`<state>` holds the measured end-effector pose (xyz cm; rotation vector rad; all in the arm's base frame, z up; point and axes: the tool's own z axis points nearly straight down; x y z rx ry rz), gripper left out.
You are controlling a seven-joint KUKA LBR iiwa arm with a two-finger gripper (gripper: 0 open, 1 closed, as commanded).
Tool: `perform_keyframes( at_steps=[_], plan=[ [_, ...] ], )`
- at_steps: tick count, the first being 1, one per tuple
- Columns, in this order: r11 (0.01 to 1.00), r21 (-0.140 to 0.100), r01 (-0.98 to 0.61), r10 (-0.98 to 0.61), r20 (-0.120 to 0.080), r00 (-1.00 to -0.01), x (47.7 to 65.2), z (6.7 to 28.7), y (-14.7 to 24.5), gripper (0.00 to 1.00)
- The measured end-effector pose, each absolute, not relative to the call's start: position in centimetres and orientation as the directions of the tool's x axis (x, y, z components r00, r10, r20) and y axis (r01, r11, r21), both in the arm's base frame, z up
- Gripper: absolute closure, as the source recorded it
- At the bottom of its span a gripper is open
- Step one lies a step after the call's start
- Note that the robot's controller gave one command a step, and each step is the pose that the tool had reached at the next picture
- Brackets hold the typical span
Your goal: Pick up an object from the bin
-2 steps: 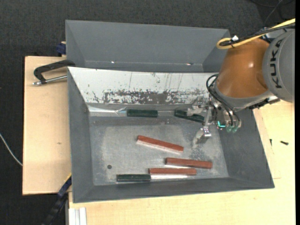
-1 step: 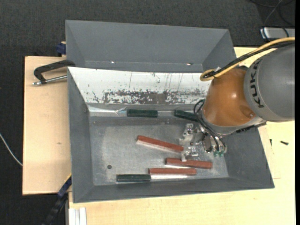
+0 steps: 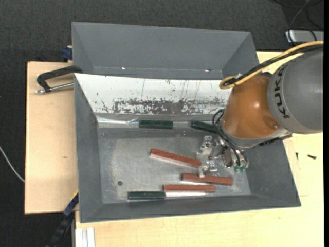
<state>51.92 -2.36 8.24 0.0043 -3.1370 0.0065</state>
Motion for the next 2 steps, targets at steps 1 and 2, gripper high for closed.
perform_keyframes(
  at_steps=[1,2],
  plan=[
    [0.999,0.0,-0.035,-0.035,-0.012,-0.999,52.53,27.18,-0.31,1.0],
    [0.999,0.0,-0.035,-0.035,-0.006,-0.999,52.47,26.89,-0.31,0.0]
  ],
)
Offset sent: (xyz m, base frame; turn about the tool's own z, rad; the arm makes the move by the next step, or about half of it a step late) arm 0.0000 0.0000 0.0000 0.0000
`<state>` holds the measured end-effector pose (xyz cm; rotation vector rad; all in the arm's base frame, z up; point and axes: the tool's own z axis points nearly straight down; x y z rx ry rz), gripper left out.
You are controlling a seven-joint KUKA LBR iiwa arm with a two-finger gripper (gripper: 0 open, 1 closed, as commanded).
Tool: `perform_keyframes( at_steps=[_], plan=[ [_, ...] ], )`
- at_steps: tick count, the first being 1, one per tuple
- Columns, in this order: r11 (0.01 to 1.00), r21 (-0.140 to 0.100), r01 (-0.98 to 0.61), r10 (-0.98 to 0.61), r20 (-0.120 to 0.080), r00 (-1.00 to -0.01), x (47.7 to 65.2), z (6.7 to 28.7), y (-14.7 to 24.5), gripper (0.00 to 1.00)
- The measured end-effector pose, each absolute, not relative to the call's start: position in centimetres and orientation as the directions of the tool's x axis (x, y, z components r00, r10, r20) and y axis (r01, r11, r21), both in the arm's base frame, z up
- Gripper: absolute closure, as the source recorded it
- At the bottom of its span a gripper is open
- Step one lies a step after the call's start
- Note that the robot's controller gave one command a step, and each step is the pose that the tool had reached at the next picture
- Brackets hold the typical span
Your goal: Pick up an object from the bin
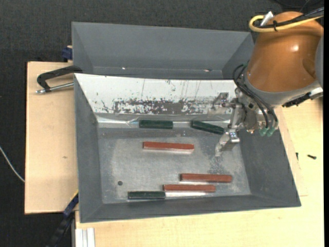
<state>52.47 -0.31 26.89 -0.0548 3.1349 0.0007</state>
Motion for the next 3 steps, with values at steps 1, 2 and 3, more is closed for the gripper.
perform_keyframes(
  at_steps=[1,2,3],
  plan=[
    [0.999,0.0,-0.035,-0.035,-0.006,-0.999,52.5,26.9,-0.3,0.0],
    [0.994,-0.001,-0.108,-0.108,-0.007,-0.994,51.8,23.5,1.4,0.0],
    [0.994,0.001,-0.112,-0.112,-0.007,-0.994,52.8,17.0,4.8,0.0]
  ],
)
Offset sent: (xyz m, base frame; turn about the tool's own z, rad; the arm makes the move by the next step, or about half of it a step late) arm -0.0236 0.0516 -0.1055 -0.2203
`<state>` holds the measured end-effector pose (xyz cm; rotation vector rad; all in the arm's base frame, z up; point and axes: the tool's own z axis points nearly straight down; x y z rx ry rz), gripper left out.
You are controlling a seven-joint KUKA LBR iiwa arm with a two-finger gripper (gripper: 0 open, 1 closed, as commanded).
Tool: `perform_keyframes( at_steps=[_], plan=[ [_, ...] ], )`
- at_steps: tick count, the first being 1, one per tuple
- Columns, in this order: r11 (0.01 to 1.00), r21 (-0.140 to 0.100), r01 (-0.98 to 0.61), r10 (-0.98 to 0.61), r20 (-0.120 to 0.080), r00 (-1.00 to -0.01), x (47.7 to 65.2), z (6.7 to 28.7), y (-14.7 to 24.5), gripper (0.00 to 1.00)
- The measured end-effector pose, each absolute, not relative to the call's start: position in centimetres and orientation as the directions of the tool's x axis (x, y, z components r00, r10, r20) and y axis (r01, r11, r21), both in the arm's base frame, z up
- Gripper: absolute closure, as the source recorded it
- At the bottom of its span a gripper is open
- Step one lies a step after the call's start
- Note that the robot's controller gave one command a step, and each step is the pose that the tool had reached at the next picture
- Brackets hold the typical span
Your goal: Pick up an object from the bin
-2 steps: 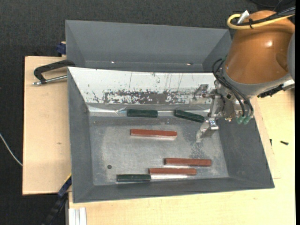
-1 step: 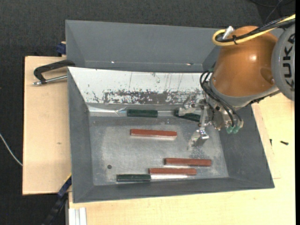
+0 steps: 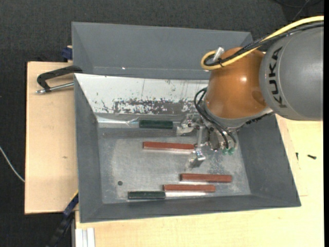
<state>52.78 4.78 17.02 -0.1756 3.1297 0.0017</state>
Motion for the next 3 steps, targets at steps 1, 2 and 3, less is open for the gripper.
perform_keyframes(
  at_steps=[1,2,3],
  plan=[
    [0.994,0.004,-0.113,-0.113,-0.007,-0.994,53.1,14.7,5.4,0.0],
    [0.99,0.0,-0.143,-0.143,0.006,-0.99,52.8,13.1,3.7,0.0],
    [0.992,0.002,-0.128,-0.128,-0.004,-0.992,58.5,7.8,8.7,1.0]
  ],
)
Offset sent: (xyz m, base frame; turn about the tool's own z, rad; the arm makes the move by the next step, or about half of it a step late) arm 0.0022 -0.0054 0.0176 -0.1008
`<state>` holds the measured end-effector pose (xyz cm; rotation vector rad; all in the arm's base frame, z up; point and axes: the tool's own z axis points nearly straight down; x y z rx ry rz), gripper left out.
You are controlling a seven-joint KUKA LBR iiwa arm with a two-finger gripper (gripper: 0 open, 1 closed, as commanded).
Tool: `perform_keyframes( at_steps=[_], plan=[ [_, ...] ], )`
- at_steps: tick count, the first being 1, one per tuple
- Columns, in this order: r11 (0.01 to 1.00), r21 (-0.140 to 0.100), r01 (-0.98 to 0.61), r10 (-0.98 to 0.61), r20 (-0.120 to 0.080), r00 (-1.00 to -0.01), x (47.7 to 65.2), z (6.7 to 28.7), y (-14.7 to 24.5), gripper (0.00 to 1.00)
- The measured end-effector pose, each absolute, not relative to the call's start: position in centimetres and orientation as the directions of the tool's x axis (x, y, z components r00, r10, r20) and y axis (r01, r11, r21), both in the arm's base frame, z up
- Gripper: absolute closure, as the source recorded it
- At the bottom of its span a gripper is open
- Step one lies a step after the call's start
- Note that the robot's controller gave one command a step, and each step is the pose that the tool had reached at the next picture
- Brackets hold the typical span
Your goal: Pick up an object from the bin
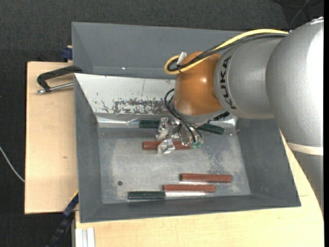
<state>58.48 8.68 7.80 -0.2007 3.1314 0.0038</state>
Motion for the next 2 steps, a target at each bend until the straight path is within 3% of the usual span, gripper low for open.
perform_keyframes(
  at_steps=[1,2],
  plan=[
    [0.992,0.002,-0.128,-0.128,-0.004,-0.992,58.5,7.8,8.7,1.0],
    [0.99,0.001,-0.141,-0.141,-0.007,-0.99,57.3,21.1,7.8,1.0]
  ],
)
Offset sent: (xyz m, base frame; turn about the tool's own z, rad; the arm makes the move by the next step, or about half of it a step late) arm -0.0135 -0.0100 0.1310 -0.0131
